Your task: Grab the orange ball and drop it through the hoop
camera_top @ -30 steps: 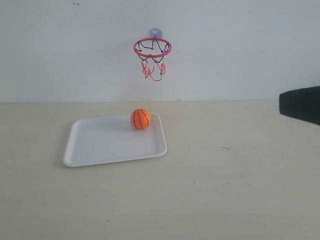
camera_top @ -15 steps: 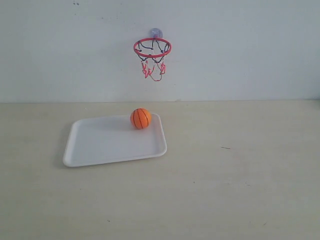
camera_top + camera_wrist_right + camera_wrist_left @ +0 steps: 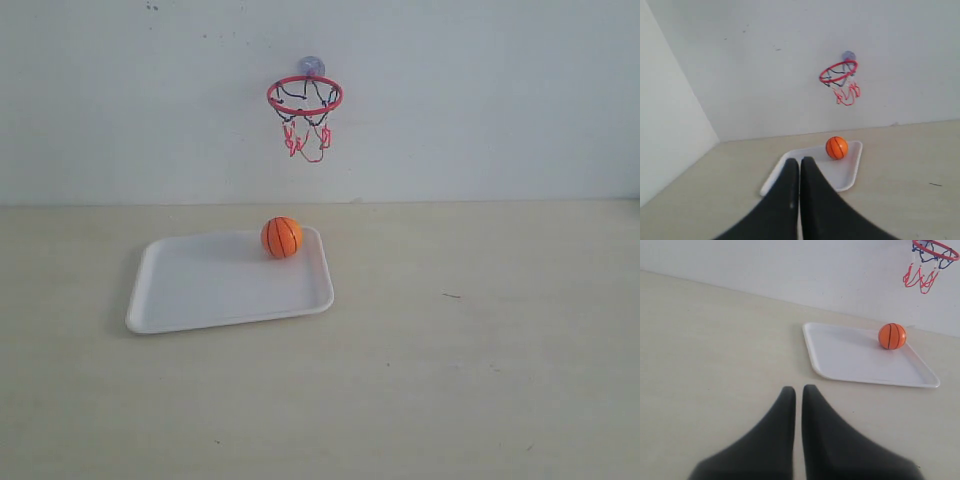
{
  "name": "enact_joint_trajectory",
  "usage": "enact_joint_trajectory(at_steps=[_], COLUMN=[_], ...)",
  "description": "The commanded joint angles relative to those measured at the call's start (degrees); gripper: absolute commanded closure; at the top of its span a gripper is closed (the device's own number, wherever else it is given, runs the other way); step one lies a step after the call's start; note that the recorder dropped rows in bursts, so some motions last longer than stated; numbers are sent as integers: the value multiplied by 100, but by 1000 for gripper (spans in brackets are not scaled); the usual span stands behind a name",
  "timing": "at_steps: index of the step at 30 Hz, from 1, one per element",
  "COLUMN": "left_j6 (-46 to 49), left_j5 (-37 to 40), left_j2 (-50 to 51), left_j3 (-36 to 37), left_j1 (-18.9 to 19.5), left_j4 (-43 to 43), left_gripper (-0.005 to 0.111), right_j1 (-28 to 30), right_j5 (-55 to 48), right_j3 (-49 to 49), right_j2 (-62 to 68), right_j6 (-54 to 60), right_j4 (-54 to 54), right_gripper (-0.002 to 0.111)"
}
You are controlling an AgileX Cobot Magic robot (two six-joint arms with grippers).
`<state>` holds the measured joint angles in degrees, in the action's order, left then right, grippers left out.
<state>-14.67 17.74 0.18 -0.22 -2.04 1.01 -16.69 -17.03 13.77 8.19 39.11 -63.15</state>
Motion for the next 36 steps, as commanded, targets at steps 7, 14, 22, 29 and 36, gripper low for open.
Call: enact_joint_trajectory(at_steps=[7, 14, 22, 29, 36], left_j6=[-32, -32, -32, -32, -32], left_j5=[-22, -22, -22, -22, -22], left_j2=[-18, -18, -18, -18, -18], left_j3=[22, 22, 22, 22, 22], left_j1=[19, 19, 19, 19, 19], left_j4=[8, 8, 8, 8, 8], left_gripper=[103, 103, 103, 103, 103], right_j1=[288, 288, 288, 288, 288], right_j5=[787, 784, 121, -319, -318], right_j3=[-748, -794, -950, -1377, -1377], right_j2=[-428, -428, -524, -819, -819], right_j6=[-165, -165, -6170, -5925, -4989], right_j4=[-154, 215, 6544, 6750, 6750], right_gripper=[109, 109, 109, 109, 109])
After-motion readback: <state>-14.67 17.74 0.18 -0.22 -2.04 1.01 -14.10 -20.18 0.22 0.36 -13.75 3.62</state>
